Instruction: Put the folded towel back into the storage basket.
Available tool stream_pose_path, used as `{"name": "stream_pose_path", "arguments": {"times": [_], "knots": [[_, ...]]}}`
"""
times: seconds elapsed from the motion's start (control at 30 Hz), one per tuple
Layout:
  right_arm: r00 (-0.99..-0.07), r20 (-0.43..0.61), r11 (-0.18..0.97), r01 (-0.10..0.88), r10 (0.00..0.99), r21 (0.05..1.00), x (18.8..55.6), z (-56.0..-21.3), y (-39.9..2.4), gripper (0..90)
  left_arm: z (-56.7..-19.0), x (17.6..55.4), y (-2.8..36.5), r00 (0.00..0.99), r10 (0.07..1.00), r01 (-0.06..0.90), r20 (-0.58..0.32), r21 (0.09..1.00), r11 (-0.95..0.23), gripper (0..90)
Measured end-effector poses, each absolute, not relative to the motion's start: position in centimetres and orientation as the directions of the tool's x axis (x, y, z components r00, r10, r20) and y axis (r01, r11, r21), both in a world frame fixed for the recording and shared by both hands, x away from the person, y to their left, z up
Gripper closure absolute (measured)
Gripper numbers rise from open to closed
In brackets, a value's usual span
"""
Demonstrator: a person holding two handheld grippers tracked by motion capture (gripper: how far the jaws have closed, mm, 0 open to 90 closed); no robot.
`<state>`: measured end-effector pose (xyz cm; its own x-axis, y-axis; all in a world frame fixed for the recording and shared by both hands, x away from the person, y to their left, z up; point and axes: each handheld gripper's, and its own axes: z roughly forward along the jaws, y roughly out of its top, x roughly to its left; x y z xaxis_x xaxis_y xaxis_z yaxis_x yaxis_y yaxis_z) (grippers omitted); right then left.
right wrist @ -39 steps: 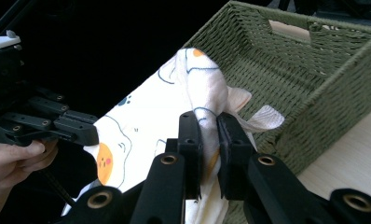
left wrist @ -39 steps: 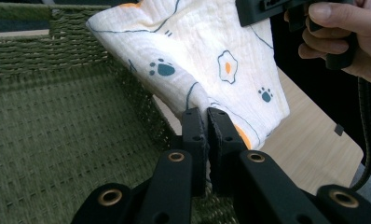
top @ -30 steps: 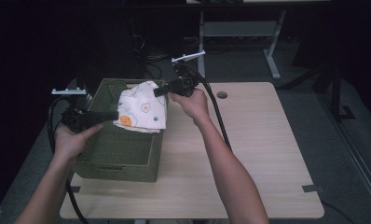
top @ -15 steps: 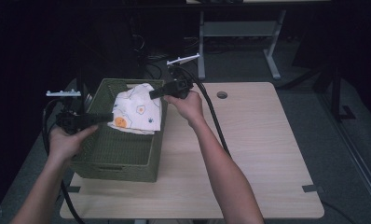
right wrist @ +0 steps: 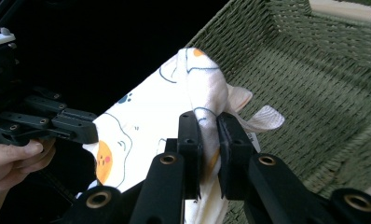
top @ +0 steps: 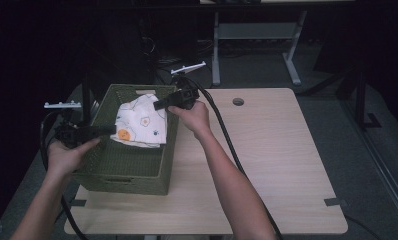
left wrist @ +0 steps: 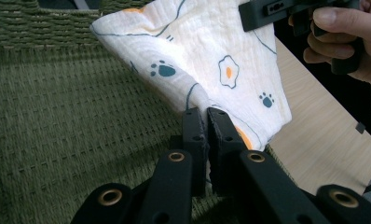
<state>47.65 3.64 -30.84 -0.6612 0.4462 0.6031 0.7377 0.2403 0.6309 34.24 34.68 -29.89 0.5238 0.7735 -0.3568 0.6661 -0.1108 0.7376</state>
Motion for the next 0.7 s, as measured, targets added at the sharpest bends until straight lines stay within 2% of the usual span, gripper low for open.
{"name": "stream_pose_path", "arguments": {"times": [0.7], "knots": [[-0.659,0.605,0.250,0.741,0.446,0.623,47.8,-32.1,5.0,80.4,-31.2,34.5,35.9,0.489,0.791,0.691,-0.368,0.716,-0.094,86.8]]}}
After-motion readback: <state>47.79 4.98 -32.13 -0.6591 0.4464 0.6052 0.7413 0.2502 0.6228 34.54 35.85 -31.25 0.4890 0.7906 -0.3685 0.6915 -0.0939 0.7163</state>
